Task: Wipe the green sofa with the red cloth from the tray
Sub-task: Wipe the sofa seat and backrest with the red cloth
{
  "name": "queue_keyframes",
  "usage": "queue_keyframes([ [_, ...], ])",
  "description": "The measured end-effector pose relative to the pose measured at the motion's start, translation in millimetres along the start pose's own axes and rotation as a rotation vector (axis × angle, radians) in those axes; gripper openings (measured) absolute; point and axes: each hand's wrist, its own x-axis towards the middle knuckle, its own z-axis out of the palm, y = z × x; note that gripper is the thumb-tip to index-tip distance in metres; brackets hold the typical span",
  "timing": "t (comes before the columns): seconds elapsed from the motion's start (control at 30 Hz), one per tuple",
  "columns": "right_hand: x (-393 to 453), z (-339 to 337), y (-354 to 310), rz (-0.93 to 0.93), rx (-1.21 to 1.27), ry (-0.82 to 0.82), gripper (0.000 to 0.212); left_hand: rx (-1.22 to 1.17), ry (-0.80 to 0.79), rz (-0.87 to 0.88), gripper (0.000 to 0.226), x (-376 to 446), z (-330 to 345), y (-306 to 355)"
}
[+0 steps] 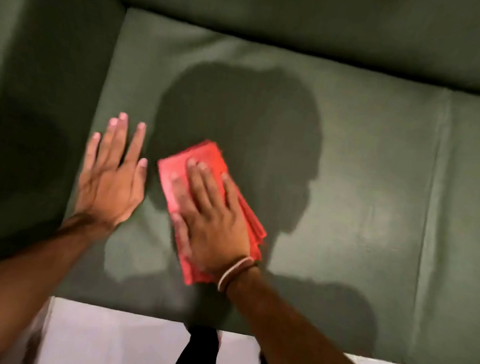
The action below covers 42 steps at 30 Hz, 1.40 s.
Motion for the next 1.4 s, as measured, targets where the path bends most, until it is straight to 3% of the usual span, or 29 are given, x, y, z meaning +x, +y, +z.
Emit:
queue_keyframes([
  [0.1, -56.9, -1.4, 32.1, -0.052, 0.011, -0.002, 0.068, -0.018, 0.001, 0.071, 0.062, -0.2, -7.6, 50.4],
  [0.17, -96.0, -9.8, 76.6, 0.019, -0.008, 0.023, 0.067, -0.048, -0.008, 0.175, 0.062, 3.7, -9.4, 108.4],
  [0.4, -283.6, -50.4, 274.5, 0.555, -0.102, 0.097, 0.066, -0.074, 0.016, 0.565, 0.061, 24.9, 12.0, 366.0],
  [0.5, -357.9, -75.4, 350.5, 0.932, -0.043, 0.140, 0.067, -0.080, -0.016, 0.612, 0.063, 25.0, 26.9, 463.8],
  [0.6, -369.3, -105.2, 442.7, 1.171, -0.036, 0.222, 0.066, -0.030, 0.033, 0.556, 0.065, 24.4, 47.1, 492.8],
  [0.7, -302.5, -122.7, 499.7, 1.287, 0.004, 0.332, 0.063, 0.020, 0.083, 0.569, 0.065, 28.3, 57.3, 487.1],
  [0.73, -275.6, -120.1, 496.1, 1.254, -0.001, 0.334, 0.064, 0.029, 0.086, 0.564, 0.064, 27.5, 58.0, 485.3],
  [0.8, -246.3, -107.8, 460.0, 1.018, -0.049, 0.313, 0.066, 0.039, 0.083, 0.569, 0.064, 27.4, 57.5, 485.8],
  [0.87, -272.7, -95.2, 417.6, 0.700, -0.084, 0.211, 0.067, 0.033, 0.069, 0.567, 0.063, 27.6, 55.1, 486.7],
  [0.93, -325.7, -94.5, 407.8, 0.540, -0.103, 0.126, 0.065, 0.030, 0.061, 0.556, 0.064, 27.0, 53.1, 486.0],
  [1.0, -364.3, -104.1, 439.7, 0.593, -0.120, 0.086, 0.065, 0.029, 0.050, 0.546, 0.064, 25.9, 54.7, 485.7],
  [1.07, -361.6, -120.1, 483.4, 0.759, -0.134, 0.103, 0.066, 0.025, 0.052, 0.543, 0.065, 26.3, 55.7, 486.5],
  [1.13, -316.5, -134.5, 512.3, 0.901, -0.117, 0.172, 0.067, 0.036, 0.068, 0.546, 0.064, 28.8, 59.8, 486.3],
  [1.2, -250.6, -139.2, 510.6, 0.927, -0.080, 0.223, 0.068, 0.045, 0.070, 0.556, 0.065, 27.6, 60.6, 484.1],
  [1.3, -202.7, -123.6, 462.0, 0.657, -0.095, 0.184, 0.067, 0.067, 0.075, 0.571, 0.064, 30.6, 60.4, 486.2],
  [1.4, -259.4, -112.3, 431.3, 0.358, -0.073, 0.107, 0.060, 0.060, 0.054, 0.582, 0.065, 33.7, 52.3, 484.2],
])
